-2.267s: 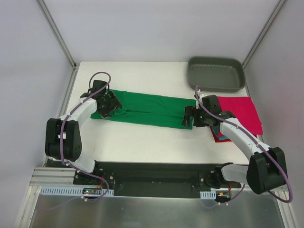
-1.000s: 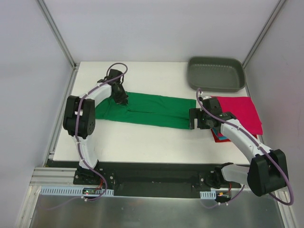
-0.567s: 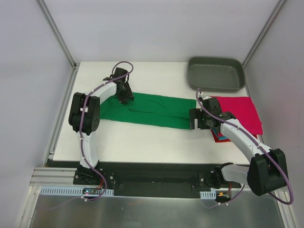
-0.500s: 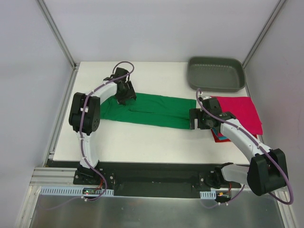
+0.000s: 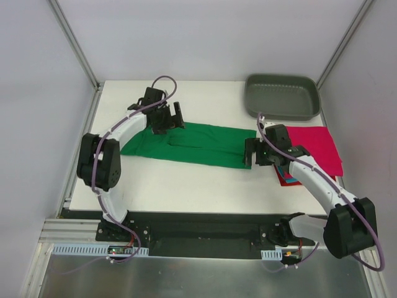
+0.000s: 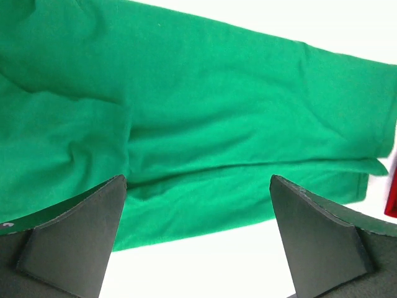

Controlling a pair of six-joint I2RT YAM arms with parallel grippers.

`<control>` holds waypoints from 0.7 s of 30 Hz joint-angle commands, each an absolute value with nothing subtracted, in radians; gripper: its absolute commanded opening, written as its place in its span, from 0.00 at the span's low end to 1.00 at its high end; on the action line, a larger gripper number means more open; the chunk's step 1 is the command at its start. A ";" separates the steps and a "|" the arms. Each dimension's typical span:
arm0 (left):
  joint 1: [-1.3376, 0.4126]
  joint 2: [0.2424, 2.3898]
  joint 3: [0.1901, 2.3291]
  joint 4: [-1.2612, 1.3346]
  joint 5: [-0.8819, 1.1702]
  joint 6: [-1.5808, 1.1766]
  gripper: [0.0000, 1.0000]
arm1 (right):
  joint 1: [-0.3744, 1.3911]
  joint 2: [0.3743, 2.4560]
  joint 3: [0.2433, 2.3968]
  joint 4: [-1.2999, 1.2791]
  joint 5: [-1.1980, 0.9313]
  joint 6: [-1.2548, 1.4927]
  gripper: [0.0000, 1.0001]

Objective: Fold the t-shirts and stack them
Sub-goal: Rotate the tshirt 90 degrees

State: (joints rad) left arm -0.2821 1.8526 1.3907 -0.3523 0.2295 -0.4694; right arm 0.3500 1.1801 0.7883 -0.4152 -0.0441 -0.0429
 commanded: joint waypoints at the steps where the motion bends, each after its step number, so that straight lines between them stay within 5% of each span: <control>1: -0.285 1.703 1.263 -0.279 0.246 -0.469 0.99 | 0.347 1.299 0.922 -0.351 -0.202 -0.046 0.96; 13: -0.088 1.808 1.153 -0.262 0.244 -0.635 0.99 | 0.347 1.923 1.414 -0.409 -0.265 -0.035 0.96; 17: -0.075 1.893 1.224 -0.262 0.253 -0.647 0.99 | 0.348 1.982 1.418 -0.454 -0.276 -0.029 0.96; 21: -0.080 1.998 1.327 -0.265 0.235 -0.689 0.99 | 0.365 1.875 1.203 -0.376 -0.313 0.023 0.96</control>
State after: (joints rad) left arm -0.0711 1.8896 1.2457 -0.2722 0.2474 -0.6418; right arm 0.3504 1.9709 1.3685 -0.3599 -0.2680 -0.0257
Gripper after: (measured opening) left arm 0.990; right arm 0.961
